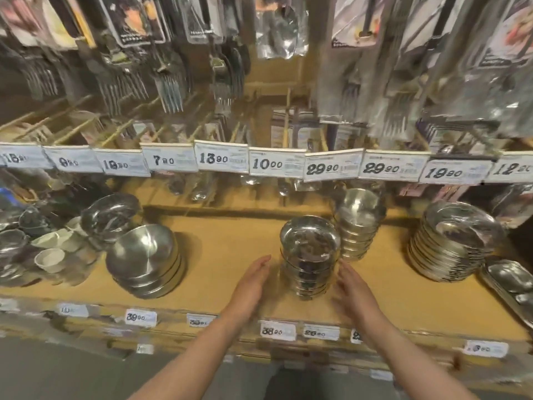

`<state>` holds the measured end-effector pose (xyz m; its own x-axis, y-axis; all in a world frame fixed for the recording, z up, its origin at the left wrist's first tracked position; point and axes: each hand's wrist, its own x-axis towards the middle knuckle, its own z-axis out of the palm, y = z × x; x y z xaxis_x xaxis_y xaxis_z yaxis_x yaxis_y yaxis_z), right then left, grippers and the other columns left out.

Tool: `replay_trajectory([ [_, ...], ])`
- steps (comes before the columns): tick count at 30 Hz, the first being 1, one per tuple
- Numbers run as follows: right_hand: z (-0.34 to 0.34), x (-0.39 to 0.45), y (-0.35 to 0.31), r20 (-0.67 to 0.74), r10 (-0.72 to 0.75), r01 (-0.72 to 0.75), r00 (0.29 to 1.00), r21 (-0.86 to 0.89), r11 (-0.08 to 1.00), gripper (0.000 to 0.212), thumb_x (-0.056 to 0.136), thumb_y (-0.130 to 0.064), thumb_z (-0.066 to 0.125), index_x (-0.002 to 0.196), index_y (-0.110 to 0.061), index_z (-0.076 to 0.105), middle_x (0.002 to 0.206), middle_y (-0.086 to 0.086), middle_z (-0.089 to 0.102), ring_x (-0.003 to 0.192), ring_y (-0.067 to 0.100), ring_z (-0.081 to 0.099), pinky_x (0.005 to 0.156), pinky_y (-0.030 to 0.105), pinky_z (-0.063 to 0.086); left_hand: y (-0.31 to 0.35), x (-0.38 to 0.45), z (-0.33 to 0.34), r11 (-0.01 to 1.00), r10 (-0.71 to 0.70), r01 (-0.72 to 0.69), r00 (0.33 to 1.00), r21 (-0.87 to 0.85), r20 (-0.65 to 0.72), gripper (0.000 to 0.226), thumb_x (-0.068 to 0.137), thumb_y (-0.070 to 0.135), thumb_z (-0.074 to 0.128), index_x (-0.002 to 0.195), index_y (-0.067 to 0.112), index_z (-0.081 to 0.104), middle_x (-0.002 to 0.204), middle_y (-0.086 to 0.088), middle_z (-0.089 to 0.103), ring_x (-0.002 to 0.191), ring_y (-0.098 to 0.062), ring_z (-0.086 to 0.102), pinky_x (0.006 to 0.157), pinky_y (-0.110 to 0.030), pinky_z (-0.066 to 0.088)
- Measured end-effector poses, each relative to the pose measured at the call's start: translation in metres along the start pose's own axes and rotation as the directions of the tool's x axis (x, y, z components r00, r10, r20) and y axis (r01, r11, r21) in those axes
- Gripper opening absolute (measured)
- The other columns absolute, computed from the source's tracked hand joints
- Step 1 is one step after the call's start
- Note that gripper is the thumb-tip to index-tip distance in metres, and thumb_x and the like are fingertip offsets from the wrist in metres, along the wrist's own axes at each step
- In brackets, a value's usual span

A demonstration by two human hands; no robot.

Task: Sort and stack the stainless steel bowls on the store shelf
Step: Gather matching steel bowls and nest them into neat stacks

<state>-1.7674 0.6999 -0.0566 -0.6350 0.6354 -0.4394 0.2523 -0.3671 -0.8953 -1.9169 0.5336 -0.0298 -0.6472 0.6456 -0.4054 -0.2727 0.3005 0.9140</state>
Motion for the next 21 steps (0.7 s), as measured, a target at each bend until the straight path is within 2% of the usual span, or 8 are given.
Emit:
replay_trajectory([
  [2, 0.005, 0.013, 0.006, 0.000, -0.001, 0.000, 1.000, 0.077, 0.997, 0.045, 0.095, -0.061, 0.052, 0.137, -0.046, 0.055, 0.143, -0.015, 0.057, 0.132, 0.013, 0.051, 0.111, 0.048, 0.040, 0.005, 0.014, 0.006, 0.995, 0.023, -0.007, 0.986, -0.096, 0.163, 0.043, 0.108, 0.035, 0.038, 0.147, 0.017, 0.046, 0.137, 0.000, 0.059, 0.116, -0.006, 0.063, 0.097, -0.027, 0.053],
  [4, 0.009, 0.019, 0.013, 0.030, -0.015, 0.012, 0.999, 0.102, 0.995, 0.061, 0.078, -0.079, 0.057, 0.131, -0.050, 0.059, 0.139, -0.018, 0.060, 0.132, 0.011, 0.052, 0.112, 0.049, 0.037, 0.003, 0.023, 0.011, 0.988, 0.041, -0.001, 0.967, -0.157, 0.252, 0.046, 0.108, 0.037, 0.036, 0.144, 0.011, 0.046, 0.129, -0.009, 0.061, 0.106, -0.017, 0.063, 0.088, -0.033, 0.051],
  [5, 0.011, 0.021, 0.019, 0.044, -0.018, 0.013, 0.999, 0.098, 0.995, 0.067, 0.074, -0.084, 0.056, 0.132, -0.050, 0.059, 0.139, -0.018, 0.061, 0.132, 0.012, 0.053, 0.112, 0.049, 0.038, -0.001, 0.027, 0.012, 0.988, 0.039, 0.003, 0.963, -0.155, 0.265, 0.047, 0.107, 0.042, 0.037, 0.144, 0.016, 0.048, 0.134, -0.008, 0.060, 0.114, -0.023, 0.060, 0.097, -0.039, 0.047],
  [7, 0.012, 0.029, 0.030, 0.062, -0.031, 0.024, 0.998, 0.107, 0.994, 0.065, 0.082, -0.081, 0.049, 0.134, -0.044, 0.059, 0.138, -0.012, 0.063, 0.130, 0.016, 0.057, 0.109, 0.050, 0.042, -0.010, 0.037, 0.011, 0.986, 0.042, 0.003, 0.961, -0.164, 0.273, 0.049, 0.103, 0.051, 0.042, 0.145, 0.028, 0.048, 0.144, -0.003, 0.058, 0.134, -0.027, 0.053, 0.111, -0.056, 0.039],
  [9, 0.015, 0.036, 0.035, 0.050, -0.036, 0.031, 0.998, 0.110, 0.993, 0.056, 0.088, -0.074, 0.047, 0.128, -0.039, 0.062, 0.133, -0.006, 0.067, 0.121, 0.013, 0.063, 0.104, 0.048, 0.048, -0.016, 0.046, 0.006, 0.984, 0.054, -0.004, 0.960, -0.180, 0.274, 0.054, 0.097, 0.052, 0.046, 0.146, 0.032, 0.048, 0.147, 0.000, 0.056, 0.139, -0.026, 0.049, 0.110, -0.061, 0.041],
  [14, 0.039, 0.051, 0.029, 0.056, -0.056, 0.049, 0.997, 0.112, 0.992, 0.054, 0.085, -0.077, 0.049, 0.121, -0.040, 0.065, 0.130, -0.012, 0.066, 0.126, 0.013, 0.059, 0.097, 0.047, 0.055, -0.015, 0.061, -0.016, 0.984, 0.083, -0.042, 0.967, -0.172, 0.239, 0.052, 0.093, 0.058, 0.053, 0.138, 0.033, 0.056, 0.136, 0.004, 0.065, 0.125, -0.017, 0.062, 0.094, -0.037, 0.058],
  [18, 0.070, 0.066, 0.020, 0.136, -0.121, 0.110, 0.983, 0.085, 0.990, 0.048, 0.090, -0.071, 0.052, 0.134, -0.049, 0.056, 0.136, -0.023, 0.060, 0.133, 0.010, 0.051, 0.098, 0.051, 0.054, -0.011, 0.075, -0.045, 0.983, 0.108, -0.077, 0.977, -0.166, 0.186, 0.054, 0.096, 0.056, 0.048, 0.140, 0.024, 0.055, 0.137, -0.003, 0.065, 0.126, -0.021, 0.062, 0.098, -0.042, 0.056],
  [21, 0.094, 0.077, 0.015, 0.151, -0.119, 0.093, 0.981, 0.166, 0.982, 0.051, 0.087, -0.071, 0.055, 0.133, -0.048, 0.058, 0.134, -0.021, 0.061, 0.136, 0.014, 0.048, 0.103, 0.056, 0.049, -0.010, 0.084, -0.064, 0.982, 0.129, -0.105, 0.979, -0.155, 0.155, 0.048, 0.095, 0.060, 0.048, 0.131, 0.033, 0.062, 0.129, 0.001, 0.069, 0.119, -0.015, 0.066, 0.087, -0.035, 0.059],
])
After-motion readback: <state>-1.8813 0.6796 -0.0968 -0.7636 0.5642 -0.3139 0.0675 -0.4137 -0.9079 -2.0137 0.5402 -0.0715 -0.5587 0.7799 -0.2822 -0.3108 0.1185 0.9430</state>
